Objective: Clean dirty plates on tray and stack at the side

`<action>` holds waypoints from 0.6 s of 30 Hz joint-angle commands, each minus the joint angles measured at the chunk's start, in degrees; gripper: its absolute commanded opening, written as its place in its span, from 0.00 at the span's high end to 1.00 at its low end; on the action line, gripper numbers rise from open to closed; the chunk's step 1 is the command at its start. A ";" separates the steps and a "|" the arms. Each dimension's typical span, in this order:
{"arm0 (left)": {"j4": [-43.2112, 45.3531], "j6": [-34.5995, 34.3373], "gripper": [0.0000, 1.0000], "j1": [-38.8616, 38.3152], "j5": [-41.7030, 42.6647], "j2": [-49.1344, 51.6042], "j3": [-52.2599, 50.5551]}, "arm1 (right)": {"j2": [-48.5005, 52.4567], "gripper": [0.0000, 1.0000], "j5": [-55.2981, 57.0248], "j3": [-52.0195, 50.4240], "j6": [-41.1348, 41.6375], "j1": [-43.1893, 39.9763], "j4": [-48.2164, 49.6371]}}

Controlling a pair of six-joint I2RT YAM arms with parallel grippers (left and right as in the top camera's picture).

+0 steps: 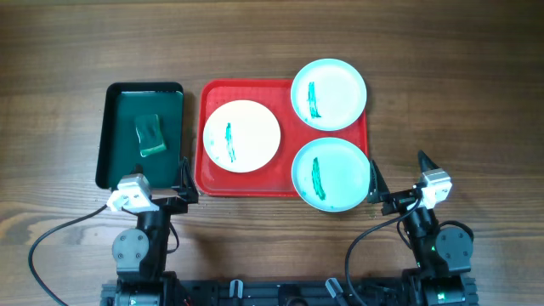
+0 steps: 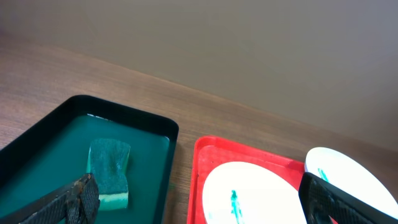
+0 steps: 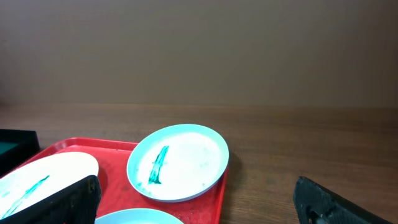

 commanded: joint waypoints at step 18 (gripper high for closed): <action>-0.04 1.36 0.00 -0.22 0.55 0.00 -0.31 | -0.17 0.00 1.97 -0.11 -1.68 0.28 0.17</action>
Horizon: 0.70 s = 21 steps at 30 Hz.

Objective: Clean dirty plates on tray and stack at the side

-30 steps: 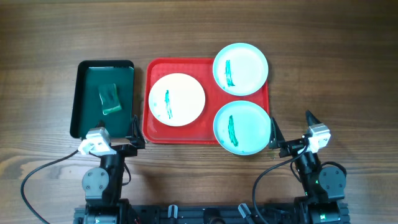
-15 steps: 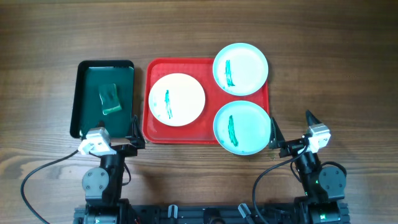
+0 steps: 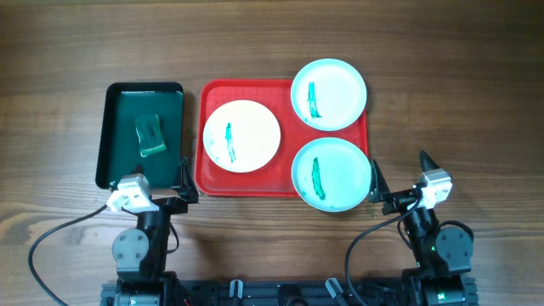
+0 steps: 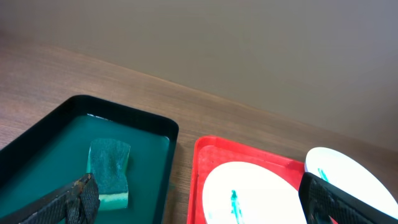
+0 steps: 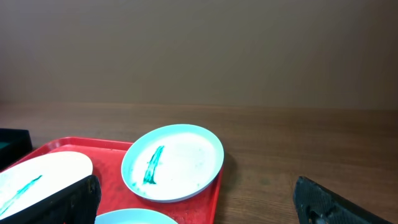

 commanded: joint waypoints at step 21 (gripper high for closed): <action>-16.00 1.42 0.00 -0.24 1.53 14.34 23.17 | 17.22 0.00 -3.43 18.49 1.18 0.28 -1.27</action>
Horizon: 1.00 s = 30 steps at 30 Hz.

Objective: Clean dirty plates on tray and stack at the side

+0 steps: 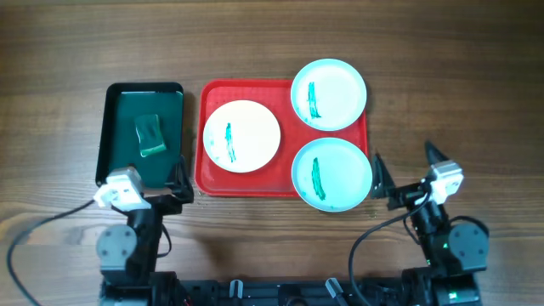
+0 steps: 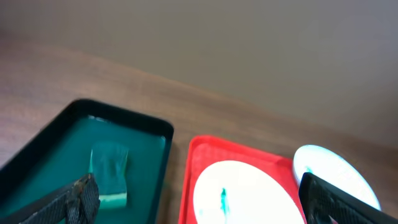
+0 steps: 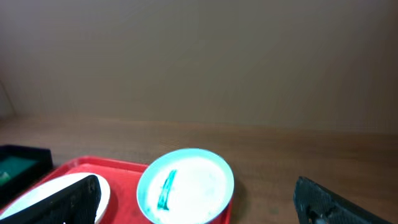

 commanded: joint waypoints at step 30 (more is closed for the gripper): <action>-44.44 -3.39 0.00 7.43 -1.09 71.87 61.44 | 90.27 0.32 -7.19 72.91 16.61 18.21 -41.81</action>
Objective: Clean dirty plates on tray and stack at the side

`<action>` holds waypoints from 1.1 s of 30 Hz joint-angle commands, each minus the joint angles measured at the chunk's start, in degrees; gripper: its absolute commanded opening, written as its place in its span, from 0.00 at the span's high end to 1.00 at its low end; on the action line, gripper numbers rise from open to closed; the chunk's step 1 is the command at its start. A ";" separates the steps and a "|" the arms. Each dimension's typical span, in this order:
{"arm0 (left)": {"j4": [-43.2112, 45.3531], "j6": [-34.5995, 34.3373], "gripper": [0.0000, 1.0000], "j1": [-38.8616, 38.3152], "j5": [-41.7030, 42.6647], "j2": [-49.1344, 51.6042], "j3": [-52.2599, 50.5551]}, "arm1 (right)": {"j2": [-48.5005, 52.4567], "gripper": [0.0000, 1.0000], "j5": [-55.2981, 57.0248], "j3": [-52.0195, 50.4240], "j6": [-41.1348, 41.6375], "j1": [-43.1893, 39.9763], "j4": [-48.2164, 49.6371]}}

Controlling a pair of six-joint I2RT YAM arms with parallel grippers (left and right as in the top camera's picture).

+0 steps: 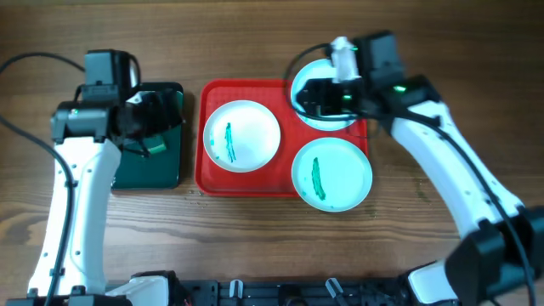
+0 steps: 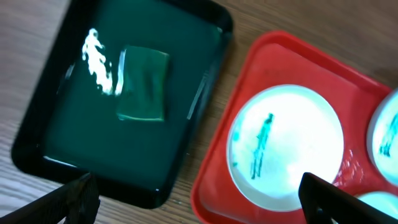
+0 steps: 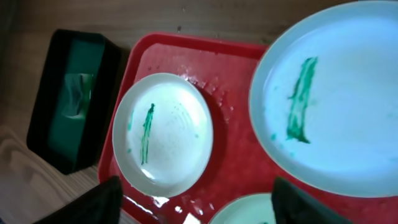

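Observation:
A red tray (image 1: 285,183) holds a white plate (image 1: 241,136) and two pale blue plates, one far right (image 1: 348,109), one near right (image 1: 331,174). Each bears a green smear. A green sponge (image 2: 144,84) lies in the black tray (image 2: 50,155) at the left. My left gripper (image 1: 149,119) hangs open above the black tray, looking down on the sponge and the white plate (image 2: 286,146). My right gripper (image 1: 319,93) is open over the far blue plate (image 3: 336,93), part of which it hides from overhead. Nothing sits between either pair of fingers.
The black tray (image 1: 174,174) sits close beside the red tray's left edge. Bare wooden table (image 1: 442,51) lies to the right of the red tray and along the front. Cables trail from both arms.
Both arms have left the table's near edge. The left gripper is now high over the black tray, the right over the far blue plate. Plates and sponge lie as before.
At the two oldest moments both arms rested low at the near edge, grippers open, facing the trays. A second ago they had shifted slightly outward and lifted. Now both reach out over the trays, still open and holding nothing.

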 commanded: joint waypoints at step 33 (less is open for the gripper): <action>5.77 0.61 0.45 9.01 -0.74 21.33 1.03 | 28.63 0.96 14.25 7.08 12.66 11.28 4.52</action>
